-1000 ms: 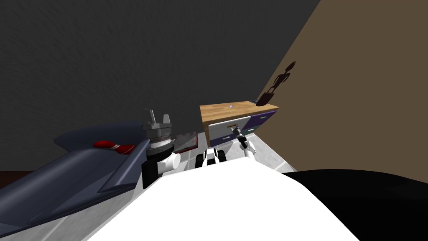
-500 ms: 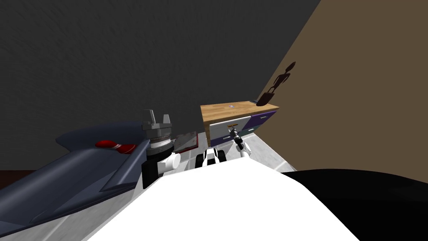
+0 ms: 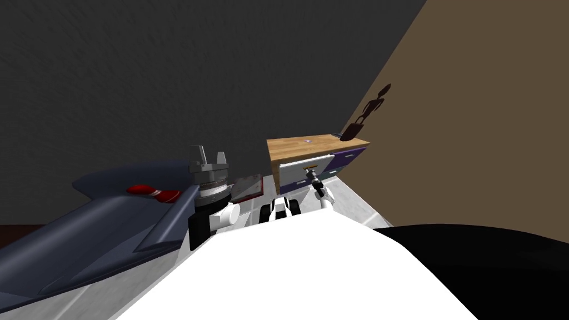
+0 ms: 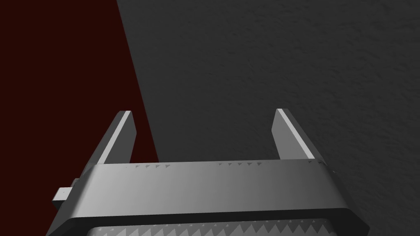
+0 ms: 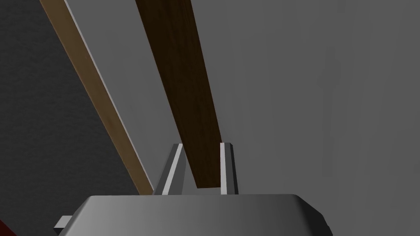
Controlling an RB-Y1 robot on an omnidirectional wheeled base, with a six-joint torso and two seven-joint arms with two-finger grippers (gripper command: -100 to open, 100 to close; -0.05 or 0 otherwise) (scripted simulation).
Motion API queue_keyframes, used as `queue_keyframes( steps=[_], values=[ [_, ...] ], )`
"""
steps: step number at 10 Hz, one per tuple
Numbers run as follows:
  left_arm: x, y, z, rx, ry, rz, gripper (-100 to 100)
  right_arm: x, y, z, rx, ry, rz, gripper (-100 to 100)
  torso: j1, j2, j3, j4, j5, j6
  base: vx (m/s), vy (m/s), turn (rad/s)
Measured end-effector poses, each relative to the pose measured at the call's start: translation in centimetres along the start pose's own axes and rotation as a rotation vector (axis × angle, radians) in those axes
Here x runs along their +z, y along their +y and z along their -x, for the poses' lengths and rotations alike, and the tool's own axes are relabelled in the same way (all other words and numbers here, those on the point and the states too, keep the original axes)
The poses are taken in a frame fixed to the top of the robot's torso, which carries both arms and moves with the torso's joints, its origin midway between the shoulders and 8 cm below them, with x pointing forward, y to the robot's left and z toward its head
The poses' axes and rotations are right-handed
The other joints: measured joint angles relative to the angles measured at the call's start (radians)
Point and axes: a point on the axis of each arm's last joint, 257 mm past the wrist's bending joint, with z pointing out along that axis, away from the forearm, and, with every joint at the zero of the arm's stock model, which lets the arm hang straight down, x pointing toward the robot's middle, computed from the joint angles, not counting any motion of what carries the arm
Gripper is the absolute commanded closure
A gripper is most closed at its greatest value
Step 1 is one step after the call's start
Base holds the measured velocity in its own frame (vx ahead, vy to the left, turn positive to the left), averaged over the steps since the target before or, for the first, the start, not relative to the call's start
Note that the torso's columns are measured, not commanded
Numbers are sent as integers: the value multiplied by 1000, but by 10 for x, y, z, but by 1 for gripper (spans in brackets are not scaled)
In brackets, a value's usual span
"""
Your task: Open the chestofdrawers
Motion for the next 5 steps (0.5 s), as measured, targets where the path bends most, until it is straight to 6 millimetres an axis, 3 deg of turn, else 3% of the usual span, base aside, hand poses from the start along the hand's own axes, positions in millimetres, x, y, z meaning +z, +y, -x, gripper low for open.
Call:
queue_keyframes(
  steps=[2, 5],
  values=[
    [0, 0, 0, 0, 0, 0, 0, 0, 0, -3, 2, -1, 4, 100, 3, -4, -2, 1, 2, -1, -203, 5, -33],
    [0, 0, 0, 0, 0, 0, 0, -3, -1, -5, 2, -3, 10, 100, 5, -6, -4, 1, 4, -1, -143, -12, -26]
  ],
)
